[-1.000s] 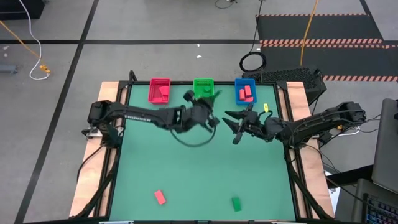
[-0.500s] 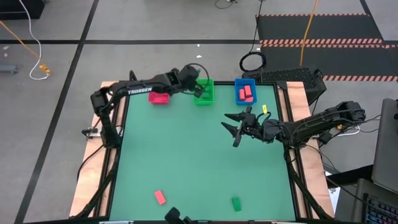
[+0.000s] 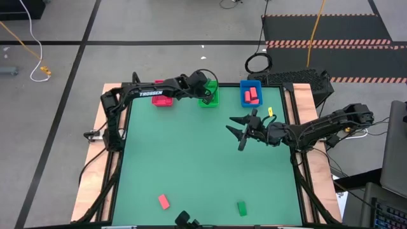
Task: Sort & place blocks by color
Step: Put the green block into the green basket, then put the orange block into the blue basket
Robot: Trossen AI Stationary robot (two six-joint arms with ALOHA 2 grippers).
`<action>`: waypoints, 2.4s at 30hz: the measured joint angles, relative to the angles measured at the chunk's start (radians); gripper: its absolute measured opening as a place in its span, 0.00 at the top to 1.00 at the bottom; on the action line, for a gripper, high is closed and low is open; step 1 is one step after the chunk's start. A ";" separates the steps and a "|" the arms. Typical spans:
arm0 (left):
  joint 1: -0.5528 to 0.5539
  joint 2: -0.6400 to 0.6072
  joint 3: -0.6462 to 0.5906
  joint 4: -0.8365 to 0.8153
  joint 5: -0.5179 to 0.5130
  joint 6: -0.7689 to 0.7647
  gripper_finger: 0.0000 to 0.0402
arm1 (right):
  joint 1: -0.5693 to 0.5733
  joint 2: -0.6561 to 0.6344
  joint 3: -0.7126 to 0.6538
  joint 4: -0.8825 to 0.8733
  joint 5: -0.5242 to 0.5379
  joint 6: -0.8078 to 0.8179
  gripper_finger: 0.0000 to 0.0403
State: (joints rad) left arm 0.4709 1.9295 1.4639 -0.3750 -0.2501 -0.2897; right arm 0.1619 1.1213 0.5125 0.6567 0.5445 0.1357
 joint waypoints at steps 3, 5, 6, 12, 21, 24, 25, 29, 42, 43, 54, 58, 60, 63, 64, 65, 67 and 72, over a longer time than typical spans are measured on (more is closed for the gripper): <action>-0.003 0.000 0.000 0.012 0.007 0.000 0.72 | 0.003 0.000 0.000 -0.016 0.000 0.016 0.52; -0.006 0.000 0.000 0.012 0.007 0.000 0.61 | 0.003 0.000 0.000 -0.018 -0.010 0.019 0.52; -0.007 0.000 0.000 0.013 0.007 0.000 0.56 | 0.003 0.000 0.000 -0.019 -0.022 0.020 0.52; -0.011 -0.001 0.000 0.012 0.041 -0.001 0.36 | 0.003 0.000 0.000 -0.049 -0.105 0.020 0.52; -0.125 -0.178 -0.001 -0.003 0.201 0.134 0.36 | 0.003 0.000 0.000 -0.291 -0.420 0.013 0.52; -0.223 -0.249 0.000 -0.036 0.209 0.184 0.40 | 0.004 0.000 0.000 -0.373 -0.576 0.016 0.52; -0.258 -0.272 0.000 -0.054 0.210 0.188 0.41 | 0.004 0.000 0.000 -0.390 -0.619 0.024 0.52; -0.408 -0.326 0.000 -0.151 0.154 0.161 0.46 | 0.022 0.000 0.000 -0.447 -0.735 0.071 0.52; -0.874 -0.300 0.000 -0.452 0.016 -0.418 0.52 | 0.063 0.000 0.000 -0.444 -0.720 0.029 0.52; -0.910 -0.298 0.000 -0.476 0.017 -0.444 0.52 | 0.060 0.000 0.000 -0.444 -0.704 0.007 0.52; -1.215 -0.182 0.000 -0.513 0.043 -0.179 0.52 | 0.042 0.000 0.000 -0.444 -0.619 -0.105 0.52; -1.237 -0.113 0.000 -0.511 0.123 -0.079 0.52 | 0.042 0.000 0.000 -0.447 -0.619 -0.118 0.52; -1.232 -0.075 0.000 -0.508 0.182 -0.036 0.52 | 0.042 0.000 0.000 -0.448 -0.619 -0.118 0.52; -1.223 -0.032 0.000 -0.522 0.248 0.052 0.52 | 0.042 0.000 0.000 -0.448 -0.619 -0.106 0.52; -1.222 -0.025 0.000 -0.540 0.251 0.082 0.52 | 0.042 0.000 0.000 -0.448 -0.619 -0.095 0.52; -1.222 -0.019 0.000 -0.566 0.251 0.107 0.52 | 0.042 0.000 0.000 -0.448 -0.619 -0.081 0.52; -1.221 -0.017 0.000 -0.641 0.251 0.163 0.52 | 0.042 0.000 0.000 -0.449 -0.619 -0.053 0.52; -1.221 -0.018 -0.019 -0.734 0.251 0.298 0.52 | 0.042 0.000 0.000 -0.452 -0.619 0.013 0.52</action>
State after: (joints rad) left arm -0.7506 1.9118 1.4447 -1.1087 0.0006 0.0085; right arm 0.2043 1.1213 0.5125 0.2042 -0.0750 0.1491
